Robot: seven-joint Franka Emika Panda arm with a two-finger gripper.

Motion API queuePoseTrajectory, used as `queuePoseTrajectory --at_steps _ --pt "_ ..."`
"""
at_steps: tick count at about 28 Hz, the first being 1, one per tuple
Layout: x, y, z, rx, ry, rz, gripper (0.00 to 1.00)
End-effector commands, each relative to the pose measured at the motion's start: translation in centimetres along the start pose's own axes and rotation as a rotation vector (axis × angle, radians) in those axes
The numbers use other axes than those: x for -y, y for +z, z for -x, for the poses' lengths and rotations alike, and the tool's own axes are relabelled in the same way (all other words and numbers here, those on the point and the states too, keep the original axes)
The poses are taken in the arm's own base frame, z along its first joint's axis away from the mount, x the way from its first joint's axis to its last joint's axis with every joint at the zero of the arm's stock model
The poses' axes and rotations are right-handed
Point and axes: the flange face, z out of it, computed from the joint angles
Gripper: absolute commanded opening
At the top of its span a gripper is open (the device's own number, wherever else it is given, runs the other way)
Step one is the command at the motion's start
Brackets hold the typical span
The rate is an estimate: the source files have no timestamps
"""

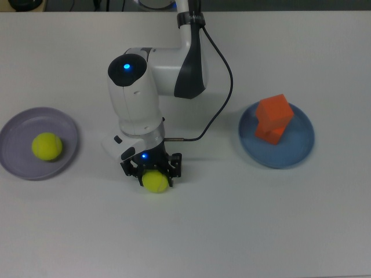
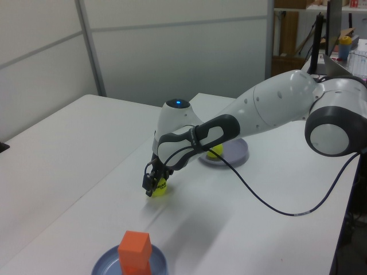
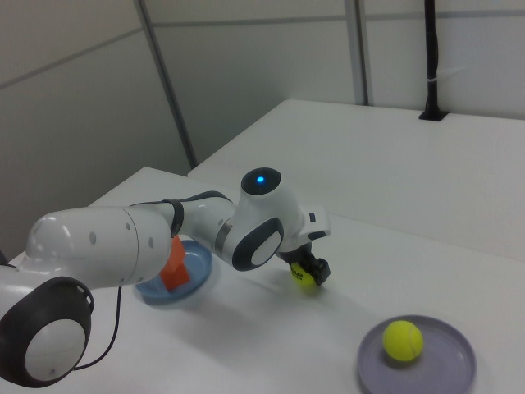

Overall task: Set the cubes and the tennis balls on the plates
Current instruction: 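Move the gripper down onto the other tennis ball and grasp it, then carry the second tennis ball onto the lavender plate and release it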

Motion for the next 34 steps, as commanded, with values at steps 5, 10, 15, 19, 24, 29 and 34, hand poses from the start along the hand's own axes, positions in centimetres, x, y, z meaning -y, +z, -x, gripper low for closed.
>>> queuePoseTrajectory --at_steps 5,10,15,19,24,29,34 --pt "-0.8 -5.6 -2.4 -0.088 0.069 -0.005 0.0" --pt "-5.5 -11.6 -2.8 -0.06 0.121 0.027 0.0" --pt "-11.6 -14.6 -1.8 0.024 0.19 0.077 0.0" --pt "-15.9 -15.0 -0.4 0.098 0.234 0.108 0.0" --pt "-22.1 -15.0 1.6 0.145 0.289 0.14 0.0" --pt "-28.0 -14.2 3.2 0.16 0.347 0.158 0.0" --pt "-30.3 -12.0 4.4 0.198 0.35 0.171 0.0"
